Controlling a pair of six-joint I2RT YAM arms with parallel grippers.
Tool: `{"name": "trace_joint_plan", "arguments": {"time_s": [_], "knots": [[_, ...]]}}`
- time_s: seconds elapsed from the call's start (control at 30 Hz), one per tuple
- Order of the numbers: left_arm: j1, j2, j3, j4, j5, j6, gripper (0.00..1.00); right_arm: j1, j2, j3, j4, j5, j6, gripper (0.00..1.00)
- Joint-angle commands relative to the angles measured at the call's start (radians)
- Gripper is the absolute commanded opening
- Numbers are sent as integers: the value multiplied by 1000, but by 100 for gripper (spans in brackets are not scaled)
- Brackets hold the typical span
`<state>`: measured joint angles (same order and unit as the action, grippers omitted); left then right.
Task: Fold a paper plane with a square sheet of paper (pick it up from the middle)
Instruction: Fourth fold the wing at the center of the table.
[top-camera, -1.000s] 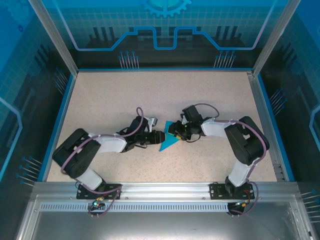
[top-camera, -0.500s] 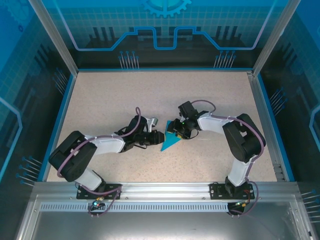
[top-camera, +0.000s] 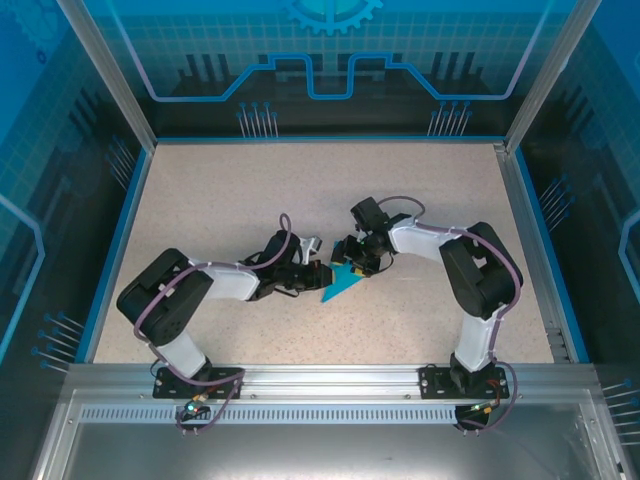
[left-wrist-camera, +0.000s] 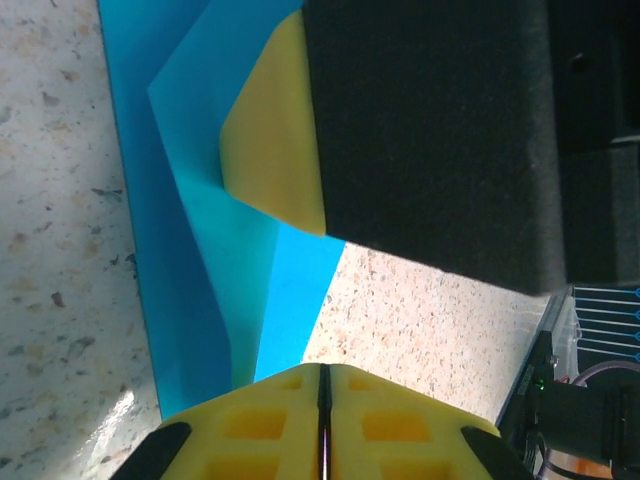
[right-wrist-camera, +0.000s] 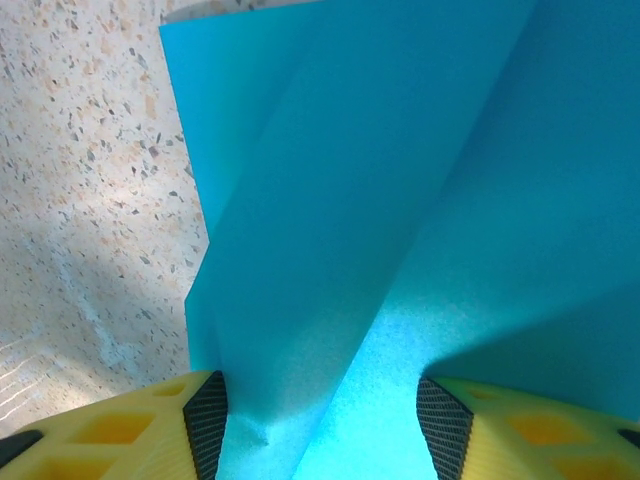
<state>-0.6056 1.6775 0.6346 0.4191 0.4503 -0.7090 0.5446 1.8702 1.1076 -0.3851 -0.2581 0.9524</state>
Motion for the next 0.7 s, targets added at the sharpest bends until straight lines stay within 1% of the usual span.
{"name": "trace_joint_plan", "arguments": {"time_s": [0.0, 0.2, 0.27, 0.37, 0.57, 0.67], "knots": [[0, 20, 41, 5, -9, -2, 9, 23, 93, -26, -82, 55, -17, 59], [1, 31, 47, 4, -55, -4, 7, 24, 114, -18, -102, 57, -18, 59], [9, 32, 38, 33, -53, -20, 7, 24, 119, -18, -112, 69, -11, 57], [22, 25, 21, 66, -57, -48, 6, 24, 125, -19, -121, 81, -10, 56], [34, -16, 4, 41, -102, -65, 6, 24, 150, -8, -139, 88, -14, 54], [35, -10, 11, 41, -86, -67, 7, 25, 160, -3, -143, 87, -13, 54]]}}
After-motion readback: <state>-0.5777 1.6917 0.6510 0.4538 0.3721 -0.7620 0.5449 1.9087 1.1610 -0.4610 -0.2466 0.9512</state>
